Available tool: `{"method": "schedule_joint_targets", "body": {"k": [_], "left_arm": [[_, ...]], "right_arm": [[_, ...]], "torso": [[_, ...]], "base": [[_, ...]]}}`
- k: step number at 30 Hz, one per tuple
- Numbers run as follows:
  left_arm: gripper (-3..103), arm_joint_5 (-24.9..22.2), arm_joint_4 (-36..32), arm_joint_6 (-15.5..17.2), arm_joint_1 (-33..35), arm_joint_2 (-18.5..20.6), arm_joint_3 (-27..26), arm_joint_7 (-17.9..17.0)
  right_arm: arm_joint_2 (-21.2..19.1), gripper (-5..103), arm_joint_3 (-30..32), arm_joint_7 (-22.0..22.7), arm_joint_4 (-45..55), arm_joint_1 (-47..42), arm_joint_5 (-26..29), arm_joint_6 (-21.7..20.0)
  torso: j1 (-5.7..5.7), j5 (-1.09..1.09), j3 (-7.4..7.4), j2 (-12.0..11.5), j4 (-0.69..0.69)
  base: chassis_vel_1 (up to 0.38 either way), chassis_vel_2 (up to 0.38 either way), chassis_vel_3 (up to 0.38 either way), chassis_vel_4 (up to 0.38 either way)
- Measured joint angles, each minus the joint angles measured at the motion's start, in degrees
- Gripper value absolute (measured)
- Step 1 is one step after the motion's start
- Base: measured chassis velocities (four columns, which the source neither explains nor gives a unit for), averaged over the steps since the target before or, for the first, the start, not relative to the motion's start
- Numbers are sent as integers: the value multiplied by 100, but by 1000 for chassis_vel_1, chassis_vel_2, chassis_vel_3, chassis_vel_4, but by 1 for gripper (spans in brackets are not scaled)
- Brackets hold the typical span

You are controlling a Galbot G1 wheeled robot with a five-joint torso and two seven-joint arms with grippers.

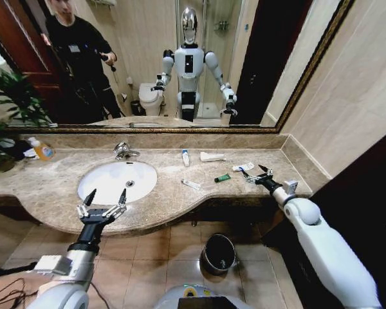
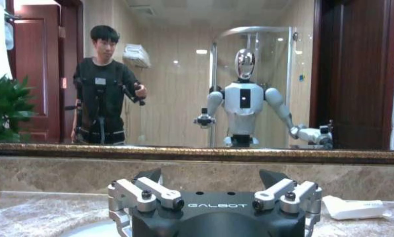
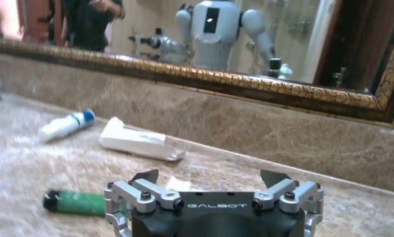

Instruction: Pick up the trash from the sink and place it in the trash bin.

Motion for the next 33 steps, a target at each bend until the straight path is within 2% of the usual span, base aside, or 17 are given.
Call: {"method": "schedule_joint_targets", "body": {"k": [4, 9, 11, 25, 33], "left_arm": [[100, 0, 0, 0, 0, 0, 0, -1], [100, 0, 0, 0, 0, 0, 0, -1], [100, 0, 0, 0, 0, 0, 0, -1], [100, 0, 0, 0, 0, 0, 0, -1], [100, 0, 0, 0, 0, 0, 0, -1]], "right_arm": [[-372, 100, -183, -525, -439, 354, -223, -12], [-564, 100, -407, -774, -706, 687, -244, -94], [-657, 100, -672, -963, -962, 1050, -282, -116], [-731, 100, -1826, -1519, -1837, 2292, -635, -41], [-660, 100, -2108, -1717, -2347, 2637, -854, -26]], "torso": [[0, 1, 0, 0, 0], [0, -1, 0, 0, -1], [0, -1, 0, 0, 0], [0, -1, 0, 1, 1], [0, -1, 0, 1, 1]], "base": [[0, 0, 0, 0], [0, 0, 0, 0], [0, 0, 0, 0], [0, 0, 0, 0], [0, 0, 0, 0]]}}
